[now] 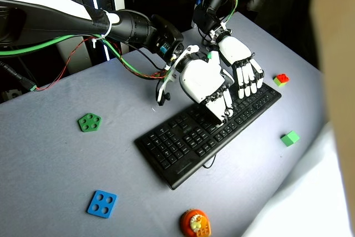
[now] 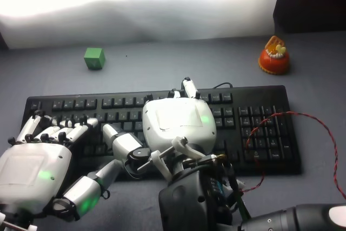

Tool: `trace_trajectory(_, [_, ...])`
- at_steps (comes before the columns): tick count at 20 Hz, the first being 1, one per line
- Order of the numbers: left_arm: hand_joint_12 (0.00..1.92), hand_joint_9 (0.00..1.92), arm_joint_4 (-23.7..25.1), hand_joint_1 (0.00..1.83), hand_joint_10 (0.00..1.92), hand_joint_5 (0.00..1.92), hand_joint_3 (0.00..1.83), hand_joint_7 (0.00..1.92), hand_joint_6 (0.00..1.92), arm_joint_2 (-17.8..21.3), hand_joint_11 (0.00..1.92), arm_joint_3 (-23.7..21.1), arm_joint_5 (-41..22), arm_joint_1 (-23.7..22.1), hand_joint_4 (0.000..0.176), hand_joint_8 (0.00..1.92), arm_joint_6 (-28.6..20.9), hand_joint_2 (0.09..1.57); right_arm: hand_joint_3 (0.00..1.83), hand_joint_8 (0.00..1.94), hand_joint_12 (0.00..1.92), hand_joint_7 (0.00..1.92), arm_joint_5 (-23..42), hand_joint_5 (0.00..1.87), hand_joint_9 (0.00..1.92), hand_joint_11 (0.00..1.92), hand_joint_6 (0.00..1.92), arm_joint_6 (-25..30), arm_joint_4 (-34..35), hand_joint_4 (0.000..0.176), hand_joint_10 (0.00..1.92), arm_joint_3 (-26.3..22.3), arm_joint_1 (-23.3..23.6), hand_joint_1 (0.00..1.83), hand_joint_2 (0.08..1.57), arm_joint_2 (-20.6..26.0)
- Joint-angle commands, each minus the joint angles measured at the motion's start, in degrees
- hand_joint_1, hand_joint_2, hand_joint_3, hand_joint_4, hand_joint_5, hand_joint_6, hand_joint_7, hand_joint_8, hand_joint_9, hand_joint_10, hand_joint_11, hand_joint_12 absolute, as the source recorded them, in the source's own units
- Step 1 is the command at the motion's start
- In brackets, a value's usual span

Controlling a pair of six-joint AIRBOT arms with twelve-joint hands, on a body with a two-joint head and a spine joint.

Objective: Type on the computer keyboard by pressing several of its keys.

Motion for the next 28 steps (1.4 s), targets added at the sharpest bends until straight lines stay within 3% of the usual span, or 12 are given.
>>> trace_trajectory(1, [1.51, 0.57, 0.77, 0.11, 0.38, 0.46, 0.0, 0.59, 0.02, 0.1, 0.0, 0.12, -3.05, 0.38, 0.029, 0.0, 0.08, 1.29, 0.0, 0.01, 1.59, 0.74, 3.03, 0.88, 0.5, 0.0, 0.62, -0.23, -1.64, 0.0, 0.59, 0.18, -0.9, 0.04, 1.16, 0.26])
trace_trajectory(2, [1.46, 0.41, 0.77, 0.12, 0.38, 0.62, 0.0, 0.53, 0.08, 0.1, 0.0, 0.15, -3.05, 0.38, 0.0, 0.0, 0.11, 1.29, 0.0, 0.05, 1.56, 0.86, 3.08, 0.72, 0.58, 0.0, 0.61, -0.16, -1.64, 0.0, 0.58, 0.18, -1.01, 0.04, 1.17, 0.26])
trace_trajectory(4, [1.17, 0.28, 0.78, 0.14, 0.3, 0.88, 0.0, 0.53, 0.15, 0.09, 0.0, 0.17, -3.05, 0.33, 0.0, 0.01, 0.14, 1.29, 0.0, 0.25, 1.7, 0.96, 3.15, 0.69, 0.56, 0.09, 0.31, -0.15, -1.64, 0.0, 1.09, 0.17, -1.14, 0.1, 1.16, 0.29])
trace_trajectory(5, [0.98, 0.35, 0.78, 0.14, 0.29, 0.95, 0.0, 0.65, 0.15, 0.09, 0.0, 0.13, -3.05, 0.32, 0.0, 0.03, 0.19, 1.28, 0.0, 0.28, 1.76, 0.84, 3.2, 0.79, 0.44, 0.08, 0.37, -0.12, -1.64, 0.0, 1.16, 0.17, -1.15, 0.09, 1.17, 0.29])
trace_trajectory(6, [0.91, 0.41, 0.78, 0.18, 0.39, 0.95, 0.0, 0.78, 0.14, 0.08, 0.0, 0.09, -3.05, 0.32, 0.0, 0.05, 0.2, 1.28, 0.0, 0.18, 1.74, 0.76, 3.22, 0.87, 0.4, 0.02, 0.54, -0.07, -1.64, 0.0, 0.93, 0.17, -1.13, 0.13, 1.16, 0.29])
trace_trajectory(8, [0.94, 0.45, 0.78, 0.23, 0.51, 0.82, 0.0, 0.82, 0.1, 0.07, 0.0, 0.03, -3.05, 0.32, 0.0, 0.04, 0.25, 1.27, 0.0, 0.06, 1.63, 0.75, 3.38, 0.7, 0.48, 0.0, 0.75, -0.07, -1.65, 0.0, 0.64, 0.17, -1.09, 0.08, 1.18, 0.29])
trace_trajectory(10, [1.32, 0.44, 0.78, 0.22, 0.62, 0.61, 0.0, 0.74, 0.01, 0.08, 0.0, 0.03, -3.05, 0.32, 0.0, 0.0, 0.26, 1.28, 0.0, 0.04, 1.64, 0.82, 3.62, 0.54, 0.57, 0.08, 0.47, -0.07, -1.65, 0.0, 0.82, 0.17, -1.07, 0.08, 1.19, 0.31])
trace_trajectory(12, [1.48, 0.43, 0.78, 0.22, 0.69, 0.49, 0.0, 0.65, 0.0, 0.09, 0.0, 0.03, -3.05, 0.32, 0.006, 0.0, 0.3, 1.29, 0.0, 0.03, 1.67, 0.85, 3.98, 0.54, 0.58, 0.14, 0.27, -0.07, -1.71, 0.0, 0.91, 0.17, -1.01, 0.09, 1.18, 0.35])
trace_trajectory(19, [1.51, 0.39, 0.77, 0.25, 0.69, 0.45, 0.0, 0.6, 0.02, 1.12, 0.02, -0.1, -3.04, -0.25, 0.0, 0.01, 0.73, 1.28, 0.0, 0.01, 1.69, 0.85, 4.38, 0.58, 0.57, 0.17, 0.1, 0.59, -2.89, 0.0, 0.94, -0.72, 0.51, 0.1, 1.17, 1.92])
trace_trajectory(23, [1.49, 0.37, 0.76, 0.19, 0.68, 0.46, 0.0, 0.6, 0.02, 2.69, 0.0, 0.28, -1.56, -2.29, 0.0, 0.0, 2.91, 1.29, 0.0, 0.01, 1.68, 0.85, 4.68, 0.62, 0.56, 0.17, 0.09, 0.02, -2.9, 0.0, 0.96, -6.06, 2.91, 0.09, 1.17, 6.13])
trace_trajectory(25, [1.46, 0.36, 0.76, 0.2, 0.67, 0.48, 0.0, 0.6, 0.03, 3.03, 0.0, 0.62, -1.1, -3.43, 0.0, 0.0, 4.54, 1.29, 0.0, 0.0, 1.68, 0.84, 4.36, 0.62, 0.56, 0.14, 0.07, -0.24, -2.91, 0.0, 0.9, -8.86, 3.81, 0.07, 1.17, 8.67])
trace_trajectory(28, [1.41, 0.36, 0.76, 0.19, 0.62, 0.46, 0.0, 0.58, 0.02, 3.25, 0.0, 1.15, -1.08, -5.22, 0.002, 0.0, 8.5, 1.28, 0.0, 0.0, 1.63, 0.72, 3.71, 0.59, 0.55, 0.09, 0.03, -0.3, -3.43, 0.0, 0.59, -12.71, 4.63, 0.03, 1.17, 12.64])
